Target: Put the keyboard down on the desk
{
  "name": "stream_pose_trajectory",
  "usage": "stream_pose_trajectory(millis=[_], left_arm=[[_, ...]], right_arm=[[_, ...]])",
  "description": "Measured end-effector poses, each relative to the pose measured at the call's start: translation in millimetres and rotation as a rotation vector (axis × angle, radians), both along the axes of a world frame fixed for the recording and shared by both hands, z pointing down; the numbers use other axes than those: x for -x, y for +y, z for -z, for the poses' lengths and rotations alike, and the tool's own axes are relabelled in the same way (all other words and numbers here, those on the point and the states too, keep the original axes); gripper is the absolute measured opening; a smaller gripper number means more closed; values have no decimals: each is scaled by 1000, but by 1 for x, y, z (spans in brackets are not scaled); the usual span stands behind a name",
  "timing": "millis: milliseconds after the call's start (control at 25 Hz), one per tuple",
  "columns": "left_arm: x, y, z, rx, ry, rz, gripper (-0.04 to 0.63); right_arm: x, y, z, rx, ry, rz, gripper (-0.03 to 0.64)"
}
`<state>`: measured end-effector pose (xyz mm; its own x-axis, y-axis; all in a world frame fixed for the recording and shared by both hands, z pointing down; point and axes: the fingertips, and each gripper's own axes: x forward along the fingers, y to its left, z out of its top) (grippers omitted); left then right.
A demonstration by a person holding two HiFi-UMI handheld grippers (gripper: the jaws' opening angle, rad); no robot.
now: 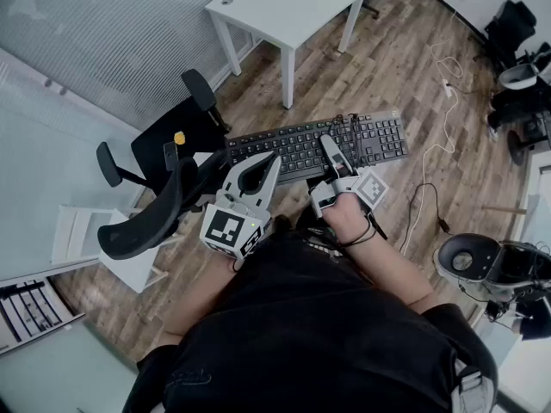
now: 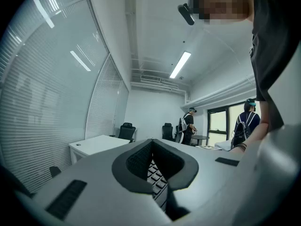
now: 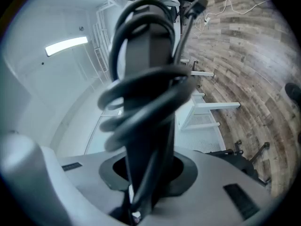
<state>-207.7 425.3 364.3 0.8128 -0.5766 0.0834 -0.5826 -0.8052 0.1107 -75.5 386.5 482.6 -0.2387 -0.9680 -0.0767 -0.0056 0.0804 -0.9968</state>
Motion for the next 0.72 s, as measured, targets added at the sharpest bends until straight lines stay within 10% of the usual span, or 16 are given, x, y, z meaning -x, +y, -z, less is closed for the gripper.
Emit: stream_pose_trajectory(millis=[720], left_arm=[[-28,-21,-3,9,13,-14,15]], right_arm=[[-21,-16,2,-7,-6,-27,95]])
